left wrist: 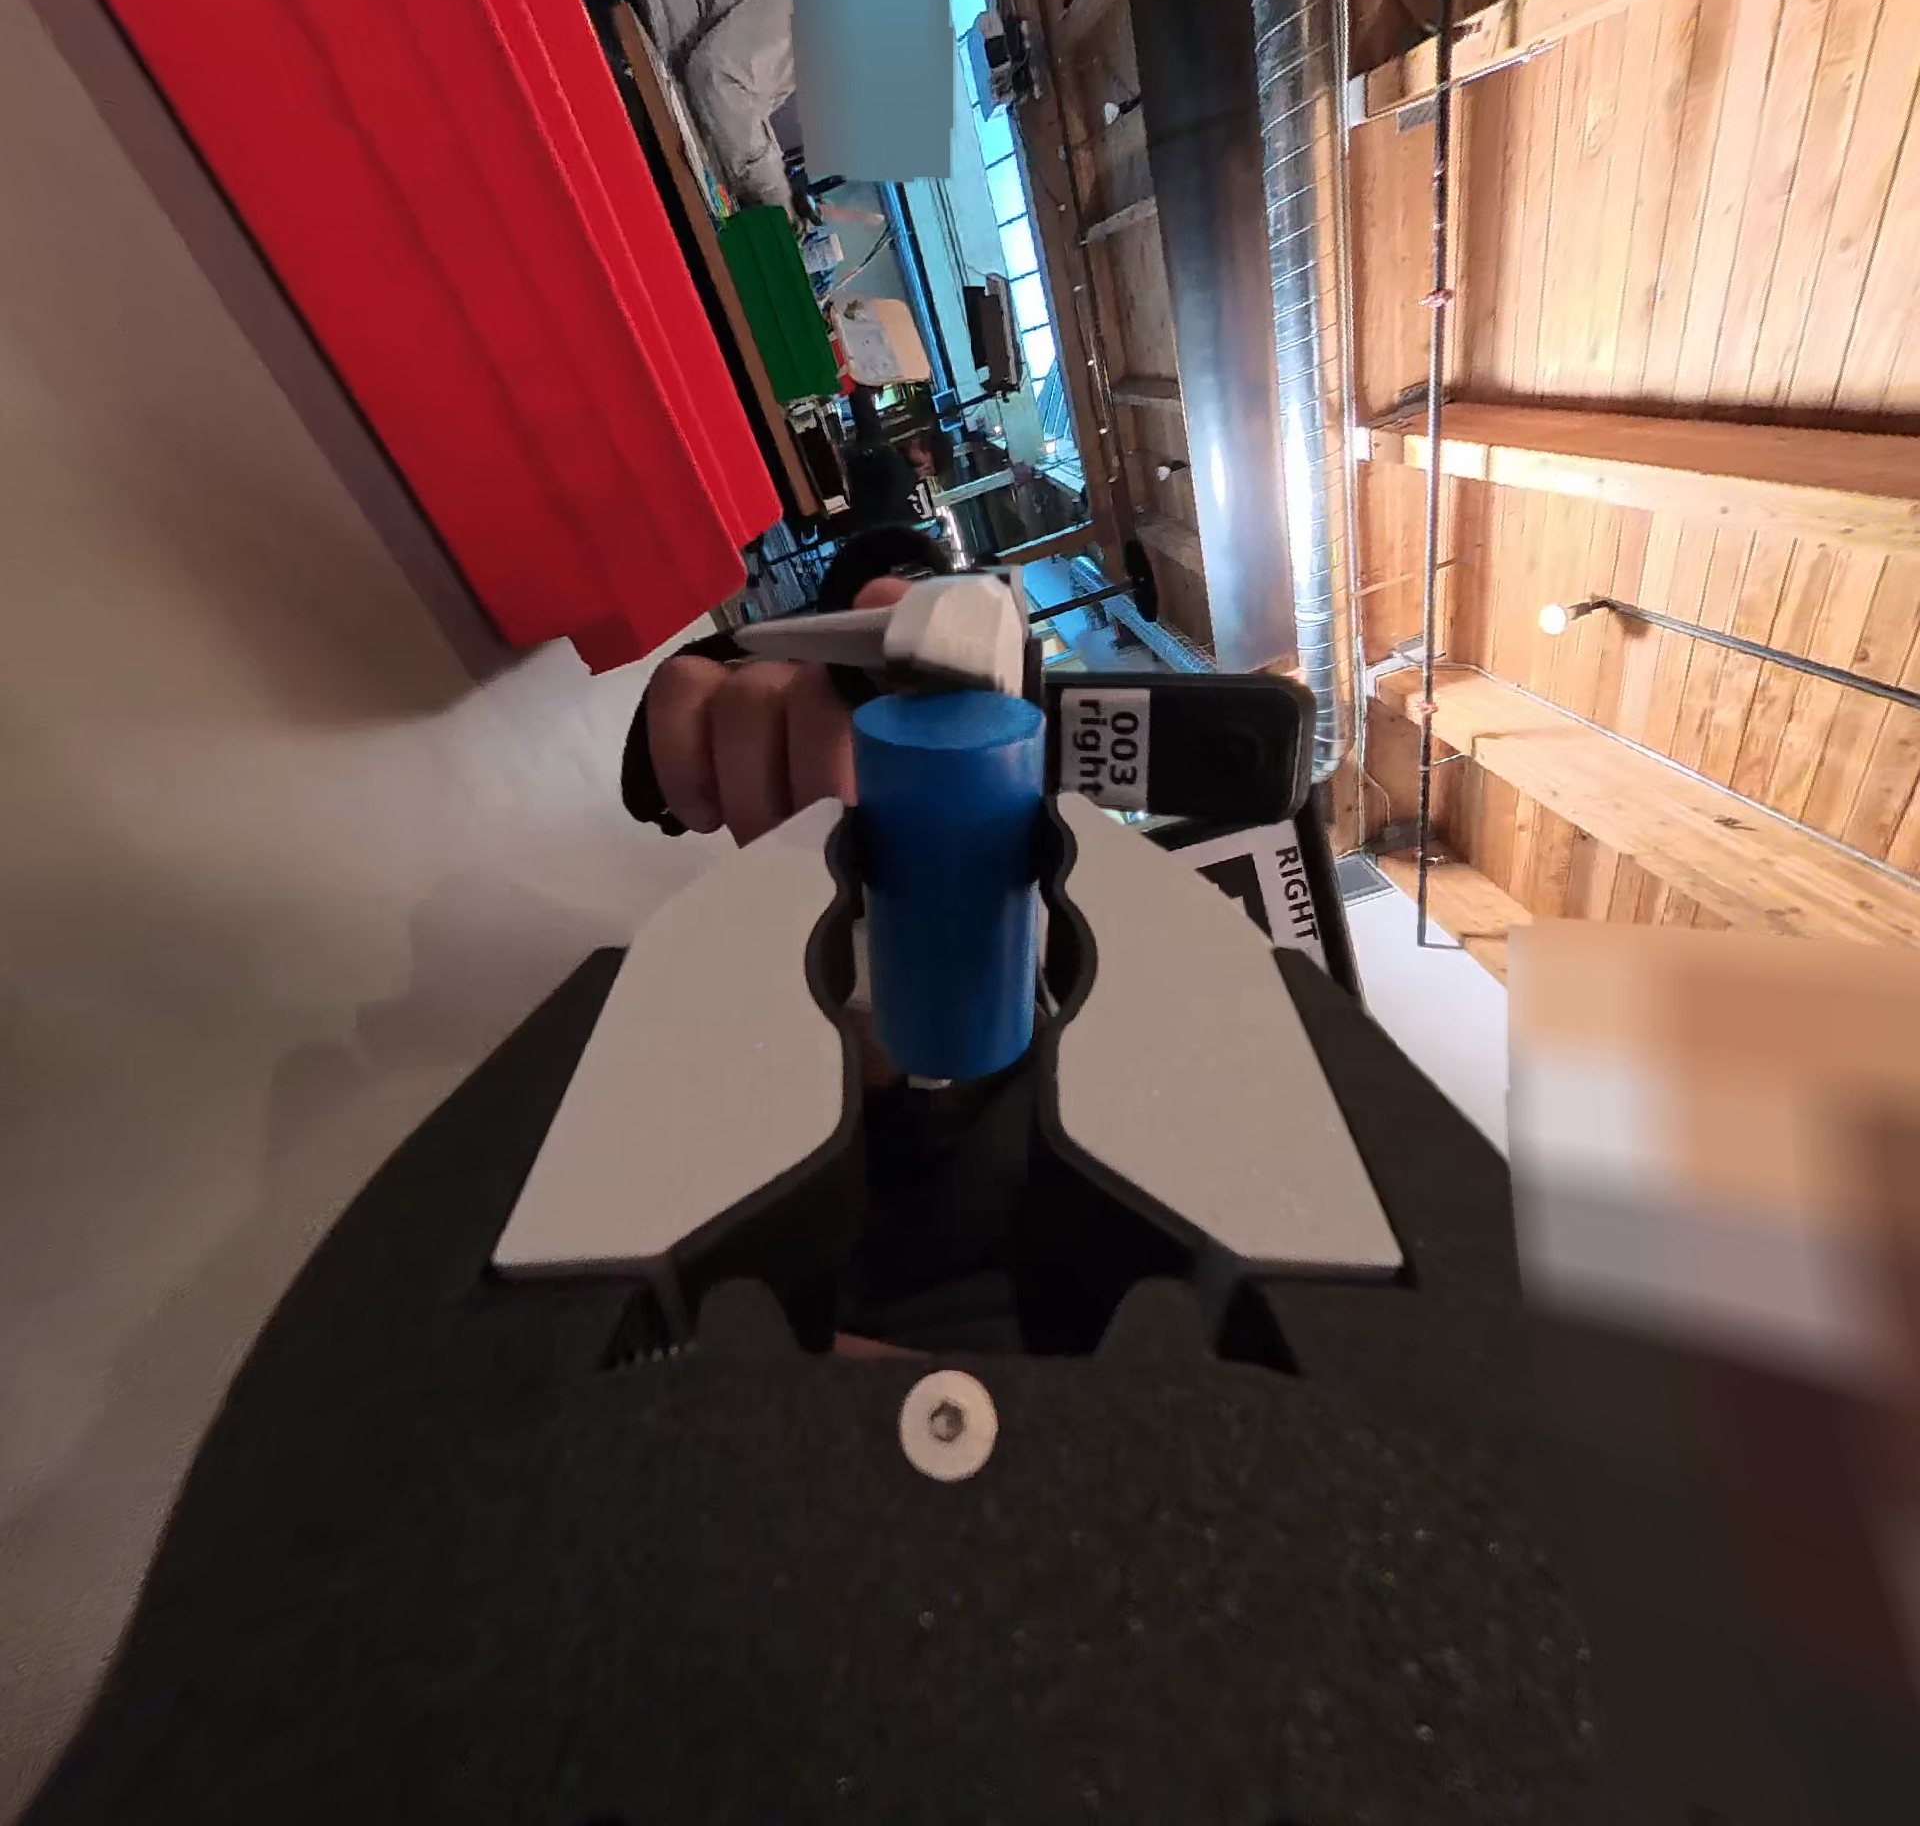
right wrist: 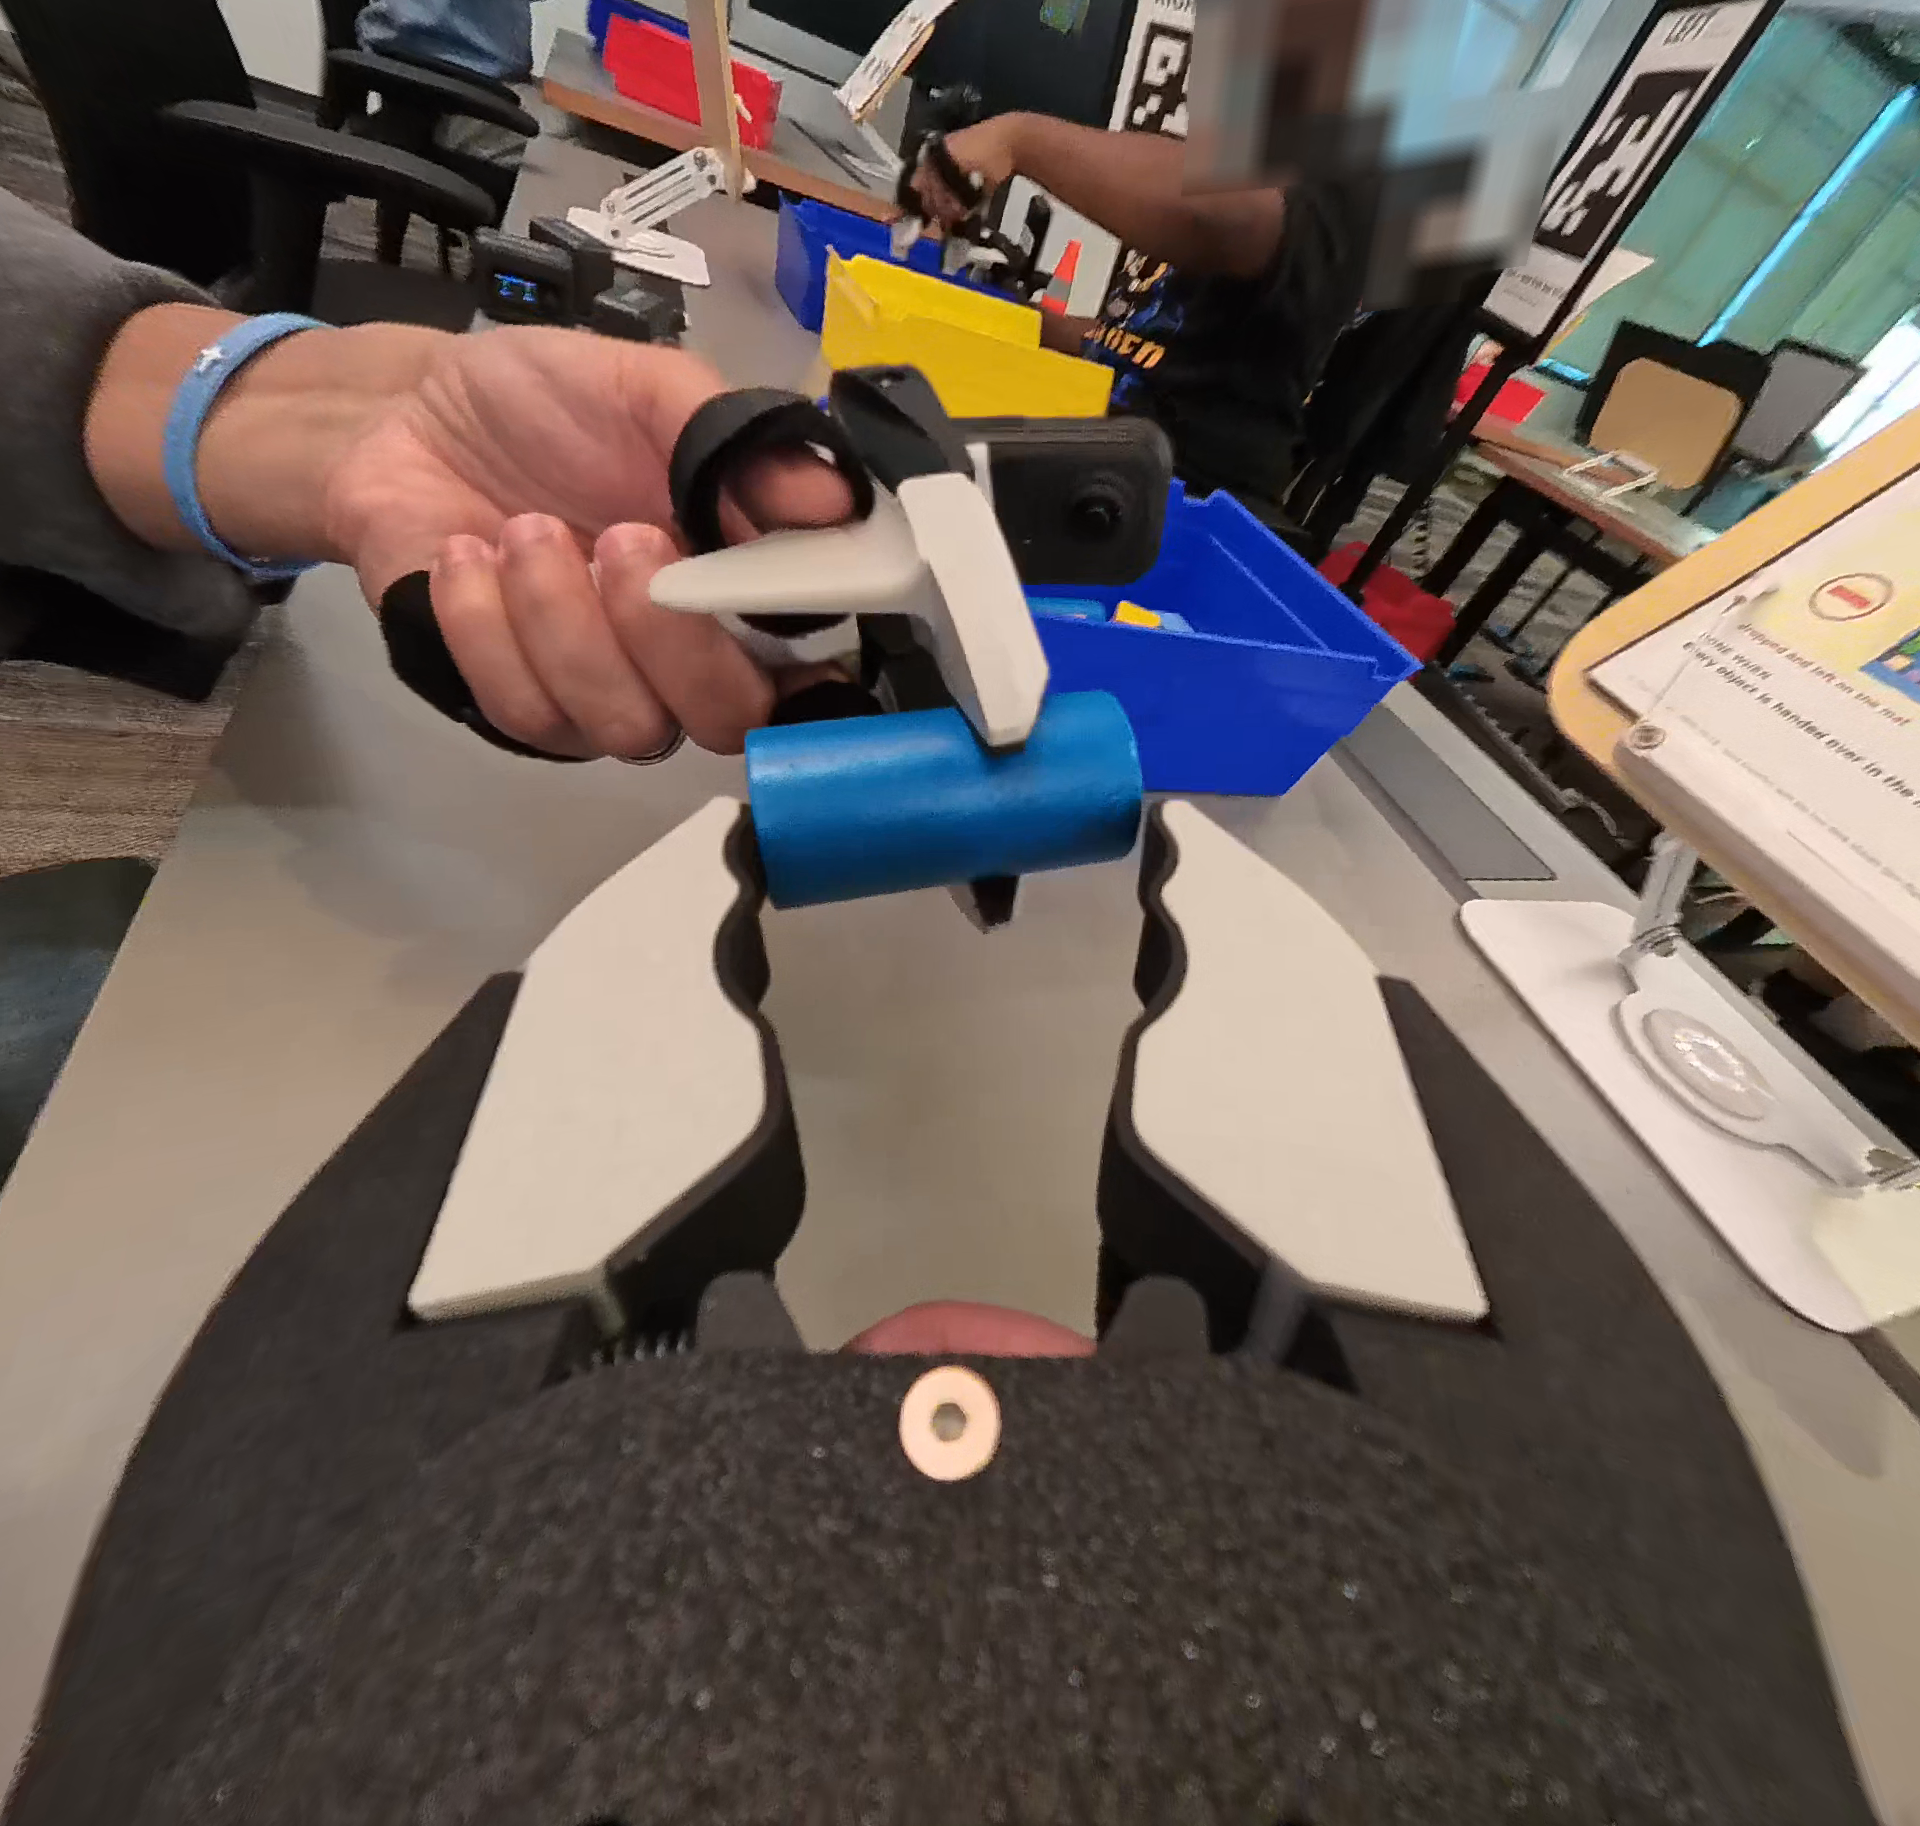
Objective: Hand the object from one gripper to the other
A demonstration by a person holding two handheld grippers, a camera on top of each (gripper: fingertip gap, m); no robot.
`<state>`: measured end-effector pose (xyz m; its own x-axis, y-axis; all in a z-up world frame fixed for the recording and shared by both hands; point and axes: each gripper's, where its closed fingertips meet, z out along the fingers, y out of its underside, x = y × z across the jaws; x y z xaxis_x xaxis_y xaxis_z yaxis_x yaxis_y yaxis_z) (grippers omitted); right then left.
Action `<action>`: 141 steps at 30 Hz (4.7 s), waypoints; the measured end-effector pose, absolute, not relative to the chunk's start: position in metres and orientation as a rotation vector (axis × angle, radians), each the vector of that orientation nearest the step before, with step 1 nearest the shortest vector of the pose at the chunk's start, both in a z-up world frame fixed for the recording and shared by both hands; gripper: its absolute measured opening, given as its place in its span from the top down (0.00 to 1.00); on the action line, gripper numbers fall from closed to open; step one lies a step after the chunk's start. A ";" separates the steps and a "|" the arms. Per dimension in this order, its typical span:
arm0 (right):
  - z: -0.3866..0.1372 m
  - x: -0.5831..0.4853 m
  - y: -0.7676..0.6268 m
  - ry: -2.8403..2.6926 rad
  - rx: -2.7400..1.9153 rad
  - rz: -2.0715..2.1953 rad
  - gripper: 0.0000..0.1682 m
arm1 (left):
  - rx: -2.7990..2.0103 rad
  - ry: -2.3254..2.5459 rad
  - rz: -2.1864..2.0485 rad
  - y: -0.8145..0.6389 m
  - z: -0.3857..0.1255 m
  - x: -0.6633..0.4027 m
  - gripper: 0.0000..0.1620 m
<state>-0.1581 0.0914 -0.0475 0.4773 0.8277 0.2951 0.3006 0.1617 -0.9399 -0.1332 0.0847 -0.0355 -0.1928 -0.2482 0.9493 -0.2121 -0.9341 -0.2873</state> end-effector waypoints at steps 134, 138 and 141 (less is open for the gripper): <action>-0.037 -0.127 0.081 -0.994 -1.482 0.394 0.64 | -1.905 0.709 -2.140 0.127 -0.004 -0.209 0.80; -0.026 -0.168 0.099 -1.077 -1.403 0.508 0.66 | -1.920 0.683 -2.314 0.101 -0.012 -0.173 0.79; -0.023 -0.178 0.098 -1.102 -1.362 0.526 0.68 | -1.923 0.701 -2.355 0.092 -0.016 -0.164 0.79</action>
<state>-0.1778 0.0976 -0.0228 0.4406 0.8412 0.3136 0.2847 0.2003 -0.9374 -0.1642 0.0921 -0.0157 -0.2402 -0.2931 0.9254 -0.2606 -0.8989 -0.3524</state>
